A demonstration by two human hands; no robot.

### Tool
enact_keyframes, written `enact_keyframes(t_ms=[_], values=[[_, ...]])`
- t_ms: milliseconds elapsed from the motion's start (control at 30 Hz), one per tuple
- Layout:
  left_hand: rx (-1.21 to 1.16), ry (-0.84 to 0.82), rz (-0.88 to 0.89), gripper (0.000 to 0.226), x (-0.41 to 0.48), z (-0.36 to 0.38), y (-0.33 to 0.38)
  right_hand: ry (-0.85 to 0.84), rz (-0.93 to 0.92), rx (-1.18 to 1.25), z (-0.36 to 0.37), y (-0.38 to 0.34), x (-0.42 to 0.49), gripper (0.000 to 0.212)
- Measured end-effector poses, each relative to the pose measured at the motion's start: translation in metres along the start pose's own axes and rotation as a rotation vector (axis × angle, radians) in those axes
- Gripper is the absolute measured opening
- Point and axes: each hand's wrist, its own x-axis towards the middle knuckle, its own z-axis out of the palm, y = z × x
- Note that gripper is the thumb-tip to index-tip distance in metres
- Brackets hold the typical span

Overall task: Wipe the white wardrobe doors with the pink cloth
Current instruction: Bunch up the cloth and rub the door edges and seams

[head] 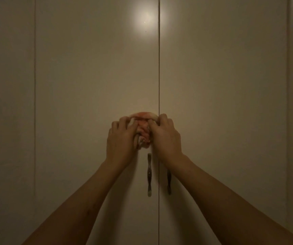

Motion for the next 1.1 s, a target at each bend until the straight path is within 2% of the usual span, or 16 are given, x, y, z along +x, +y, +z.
enact_keyframes(t_ms=[33,100,167,333,500,600,733,867,1000,1100], values=[[-0.067,0.004,-0.027,0.036,-0.003,0.001,0.003,-0.028,0.061,0.066,0.002,-0.002,-0.003,0.023],[-0.209,-0.001,-0.079,0.023,-0.009,0.003,0.010,0.007,0.285,0.348,0.001,-0.008,-0.007,0.011],[-0.369,-0.020,-0.156,0.014,-0.014,0.004,0.017,0.059,0.428,0.546,0.003,-0.013,-0.013,0.022],[-0.472,-0.057,-0.266,0.017,-0.028,0.007,0.035,-0.013,0.395,0.470,0.008,-0.018,-0.035,0.017],[-0.559,-0.081,-0.350,0.020,-0.051,0.015,0.044,-0.053,0.494,0.527,0.018,-0.025,-0.056,0.022],[-0.618,-0.100,-0.396,0.023,-0.070,0.022,0.047,-0.072,0.583,0.600,0.023,-0.030,-0.074,0.029],[-0.657,-0.097,-0.454,0.020,-0.091,0.024,0.051,-0.022,0.564,0.624,0.031,-0.037,-0.095,0.060],[-0.742,-0.088,-0.473,0.020,-0.098,0.020,0.054,0.010,0.580,0.689,0.033,-0.039,-0.102,0.051],[-0.722,-0.119,-0.474,0.018,-0.082,0.016,0.050,-0.007,0.609,0.679,0.026,-0.035,-0.091,0.024],[-0.710,-0.116,-0.479,0.019,-0.075,0.016,0.051,-0.014,0.581,0.670,0.024,-0.033,-0.087,0.021]])
